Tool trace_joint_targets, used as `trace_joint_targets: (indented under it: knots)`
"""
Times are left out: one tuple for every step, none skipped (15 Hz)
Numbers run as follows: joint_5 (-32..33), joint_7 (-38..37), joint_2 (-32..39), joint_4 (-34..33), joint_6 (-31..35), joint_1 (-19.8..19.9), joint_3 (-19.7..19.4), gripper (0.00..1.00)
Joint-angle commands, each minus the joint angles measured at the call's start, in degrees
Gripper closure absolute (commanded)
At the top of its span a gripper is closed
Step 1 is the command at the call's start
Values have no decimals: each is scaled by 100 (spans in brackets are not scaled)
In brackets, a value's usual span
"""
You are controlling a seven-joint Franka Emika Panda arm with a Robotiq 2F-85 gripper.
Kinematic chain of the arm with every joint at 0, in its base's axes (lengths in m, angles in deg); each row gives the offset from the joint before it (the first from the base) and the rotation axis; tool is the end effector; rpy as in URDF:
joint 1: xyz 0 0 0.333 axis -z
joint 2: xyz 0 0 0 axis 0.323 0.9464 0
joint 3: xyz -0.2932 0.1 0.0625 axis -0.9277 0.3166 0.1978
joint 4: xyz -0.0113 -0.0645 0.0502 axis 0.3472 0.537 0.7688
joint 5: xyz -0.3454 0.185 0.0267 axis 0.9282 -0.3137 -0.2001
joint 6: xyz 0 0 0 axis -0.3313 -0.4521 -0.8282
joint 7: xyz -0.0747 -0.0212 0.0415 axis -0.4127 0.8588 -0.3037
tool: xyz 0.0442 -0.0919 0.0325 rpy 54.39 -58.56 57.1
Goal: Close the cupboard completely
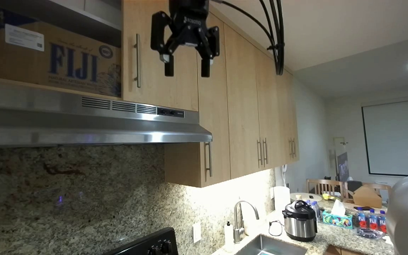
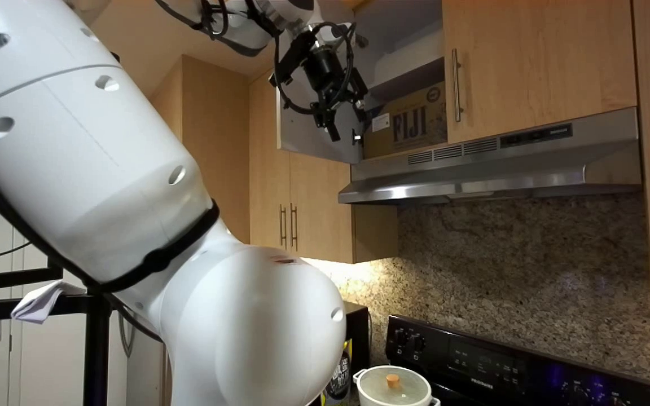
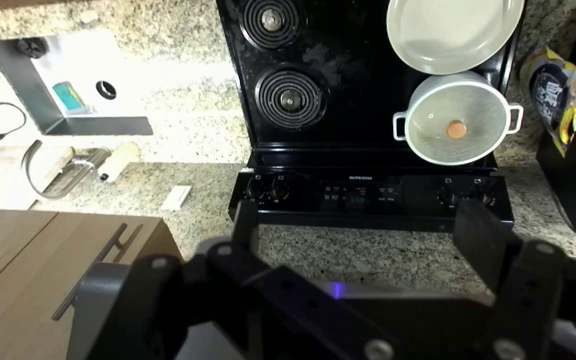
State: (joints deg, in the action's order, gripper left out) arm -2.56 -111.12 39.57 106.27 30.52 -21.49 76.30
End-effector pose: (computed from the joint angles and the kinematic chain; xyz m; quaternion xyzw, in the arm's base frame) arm 0.2592 0.2207 0.7492 0.9793 -0.0080 0.1763 0.0988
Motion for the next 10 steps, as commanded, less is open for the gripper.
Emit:
trace_joint_targets:
  knots:
    - [430,-57,312,-612,19,-9,357,0]
    - [536,-37,358,-717,56,-16,433,0]
    - [631,-39,412,-854,116,-26,530,0]
    - [704,-54,464,-966,158,-29,593,0]
    - [776,-82,533,-1115,183,-17,667,0]
    - [836,-92,600,-1248,193,-10,723,0]
    - [900,-84,678,-1405,206,-4,778,0]
    - [964,-82,760,-1556,213,10,844,0]
    - [1033,-33,839,-1701,248,-4,896,0]
    - [1139,59,884,-1771,385,-45,941,0]
